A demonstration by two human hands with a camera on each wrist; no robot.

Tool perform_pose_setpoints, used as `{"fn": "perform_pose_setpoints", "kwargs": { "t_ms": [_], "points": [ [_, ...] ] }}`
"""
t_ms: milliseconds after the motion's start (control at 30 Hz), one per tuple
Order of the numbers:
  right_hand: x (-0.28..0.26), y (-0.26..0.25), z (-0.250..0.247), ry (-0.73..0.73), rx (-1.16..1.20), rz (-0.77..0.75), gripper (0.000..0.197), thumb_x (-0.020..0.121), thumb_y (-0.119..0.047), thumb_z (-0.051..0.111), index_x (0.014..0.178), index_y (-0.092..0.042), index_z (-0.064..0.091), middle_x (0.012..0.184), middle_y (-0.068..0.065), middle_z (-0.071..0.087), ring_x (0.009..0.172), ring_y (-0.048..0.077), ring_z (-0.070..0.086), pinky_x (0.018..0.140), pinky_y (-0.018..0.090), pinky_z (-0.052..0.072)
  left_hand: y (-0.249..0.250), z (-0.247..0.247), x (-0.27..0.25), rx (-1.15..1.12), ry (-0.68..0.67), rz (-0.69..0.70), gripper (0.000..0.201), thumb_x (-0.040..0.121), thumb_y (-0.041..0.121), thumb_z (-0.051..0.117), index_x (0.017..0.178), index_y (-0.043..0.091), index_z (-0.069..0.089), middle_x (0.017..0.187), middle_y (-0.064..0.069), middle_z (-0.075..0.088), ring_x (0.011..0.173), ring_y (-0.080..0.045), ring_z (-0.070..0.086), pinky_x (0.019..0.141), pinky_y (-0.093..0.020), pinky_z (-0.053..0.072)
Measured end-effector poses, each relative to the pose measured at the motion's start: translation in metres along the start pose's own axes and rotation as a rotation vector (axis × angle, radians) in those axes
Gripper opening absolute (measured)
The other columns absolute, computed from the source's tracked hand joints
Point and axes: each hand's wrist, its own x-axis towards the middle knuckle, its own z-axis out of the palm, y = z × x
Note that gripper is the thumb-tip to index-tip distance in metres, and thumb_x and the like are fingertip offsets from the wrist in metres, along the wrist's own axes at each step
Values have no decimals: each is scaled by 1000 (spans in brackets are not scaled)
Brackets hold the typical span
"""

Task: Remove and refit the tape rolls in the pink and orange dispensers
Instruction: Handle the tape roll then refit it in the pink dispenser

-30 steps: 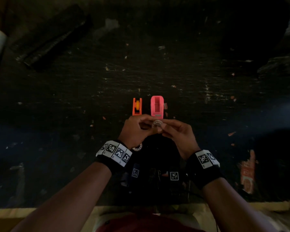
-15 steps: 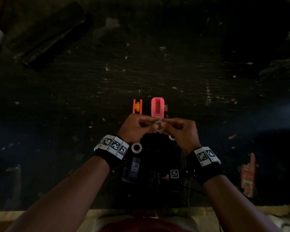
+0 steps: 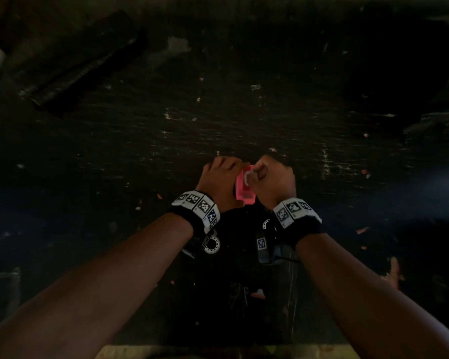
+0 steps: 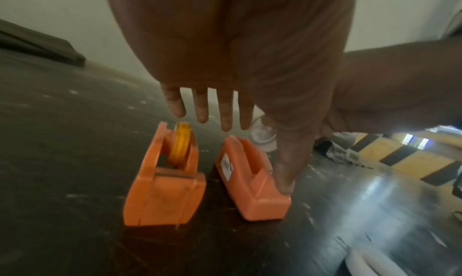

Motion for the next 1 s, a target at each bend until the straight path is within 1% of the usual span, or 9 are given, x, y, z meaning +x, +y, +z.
{"fn": "perform_pose_setpoints", "kwargs": {
  "t_ms": [167,333,533,633,700,733,833,933,1000],
  "points": [
    [13,-9,6,-57,-138,-5,13,90,-36,62,91,-23,63,93,6,71,91,31,68,82,40,56,-3,5,7,-26,4,3,86,72,68,65,144,24,50,152,1,50,139,-27,43,105,-45,37],
    [21,-14,11,-99,-152,20,19,90,-38,62,80,-23,55,90,6,68,88,31,68,82,46,58,-9,10,10,-32,33,15,88,70,66,74,143,23,50,150,1,53,135,-28,48,105,-46,40],
    [25,-16,13,-119,-228,-7,26,94,-42,59,80,-20,61,93,11,70,89,33,69,76,39,56,-12,11,12,-26,26,0,92,66,67,77,142,23,49,148,1,55,136,-27,46,108,-47,37],
    [27,-7,12,-214,-312,-87,34,86,-55,58,88,-21,62,101,10,64,93,30,66,73,37,51,-11,11,11,-40,17,-10,97,65,66,80,145,21,47,150,1,54,138,-27,45,109,-47,37],
    [25,-1,7,-300,-384,-165,54,72,-67,56,101,-22,63,110,8,63,102,27,63,79,39,51,-11,13,11,-33,25,-12,98,64,69,80,144,21,48,149,1,54,136,-26,47,108,-47,38],
    [24,2,3,-313,-381,-191,55,72,-65,59,105,-21,63,113,8,63,105,27,62,83,41,52,-11,14,11,-31,33,-12,98,64,70,80,143,21,48,148,1,55,134,-26,48,106,-47,39],
    [22,11,-6,-232,-252,-254,30,80,-31,77,101,-12,67,106,12,64,95,32,65,83,42,53,-11,15,11,-34,47,-8,93,66,67,80,141,22,49,146,2,56,133,-26,49,104,-46,40],
    [23,16,-7,-196,-190,-310,16,80,-24,80,90,-16,69,97,2,62,87,28,66,78,40,54,-11,14,11,-40,43,-10,92,66,63,82,142,21,48,148,1,54,134,-27,49,105,-47,40],
    [25,17,-5,-184,-193,-345,8,83,-22,77,86,-17,71,95,2,65,84,25,66,77,41,56,-10,12,11,-39,34,-9,92,66,60,82,143,21,48,149,0,53,134,-28,48,105,-48,40]
  ]
}}
